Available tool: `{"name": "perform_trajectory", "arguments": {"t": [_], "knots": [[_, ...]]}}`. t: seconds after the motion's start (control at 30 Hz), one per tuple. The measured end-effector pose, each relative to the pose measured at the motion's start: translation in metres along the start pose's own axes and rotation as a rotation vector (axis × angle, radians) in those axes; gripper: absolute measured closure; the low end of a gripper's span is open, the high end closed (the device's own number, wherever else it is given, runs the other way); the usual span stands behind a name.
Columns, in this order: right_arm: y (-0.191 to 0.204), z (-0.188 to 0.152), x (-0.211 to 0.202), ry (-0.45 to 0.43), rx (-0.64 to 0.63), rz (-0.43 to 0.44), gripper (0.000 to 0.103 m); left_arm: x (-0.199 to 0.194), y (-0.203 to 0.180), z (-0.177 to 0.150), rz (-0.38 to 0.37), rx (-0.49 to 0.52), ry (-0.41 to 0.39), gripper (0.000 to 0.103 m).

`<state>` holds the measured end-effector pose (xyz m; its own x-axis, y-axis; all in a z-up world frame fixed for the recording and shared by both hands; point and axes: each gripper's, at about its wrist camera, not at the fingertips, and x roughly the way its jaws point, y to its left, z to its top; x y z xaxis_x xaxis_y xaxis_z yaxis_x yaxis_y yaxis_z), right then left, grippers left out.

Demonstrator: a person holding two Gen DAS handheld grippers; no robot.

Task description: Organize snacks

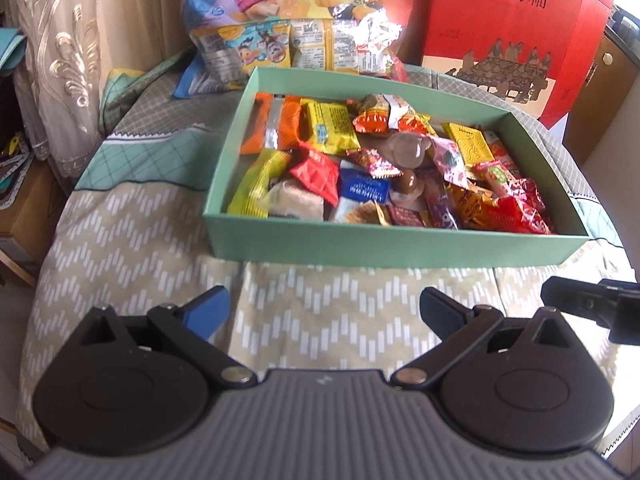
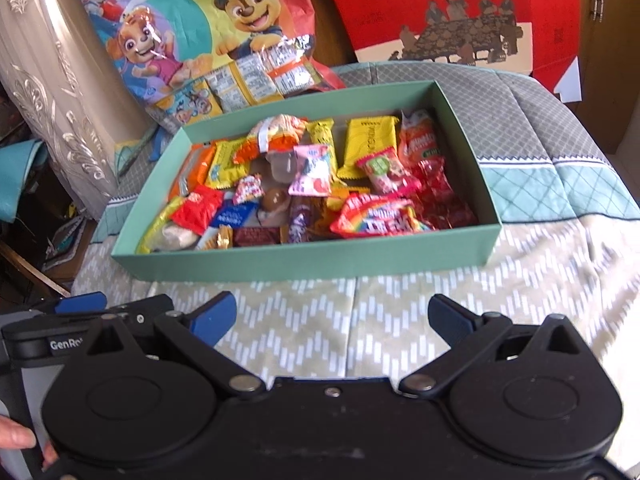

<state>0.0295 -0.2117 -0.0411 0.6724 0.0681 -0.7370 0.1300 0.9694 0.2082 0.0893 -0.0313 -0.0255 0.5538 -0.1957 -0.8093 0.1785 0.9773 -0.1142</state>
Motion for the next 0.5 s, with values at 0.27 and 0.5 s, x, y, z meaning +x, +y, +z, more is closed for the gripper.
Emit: {"name": "perform_trajectory", "arguments": {"t": [0.27, 0.5], "knots": [[-0.004, -0.015, 0.005, 0.041, -0.005, -0.03, 0.0, 0.006, 0.003, -0.016, 0.031, -0.007, 0.014, 0.0], [-0.009, -0.019, 0.011, 0.068, 0.013, -0.055, 0.0, 0.007, 0.005, -0.017, 0.06, -0.002, 0.02, 0.0]]}}
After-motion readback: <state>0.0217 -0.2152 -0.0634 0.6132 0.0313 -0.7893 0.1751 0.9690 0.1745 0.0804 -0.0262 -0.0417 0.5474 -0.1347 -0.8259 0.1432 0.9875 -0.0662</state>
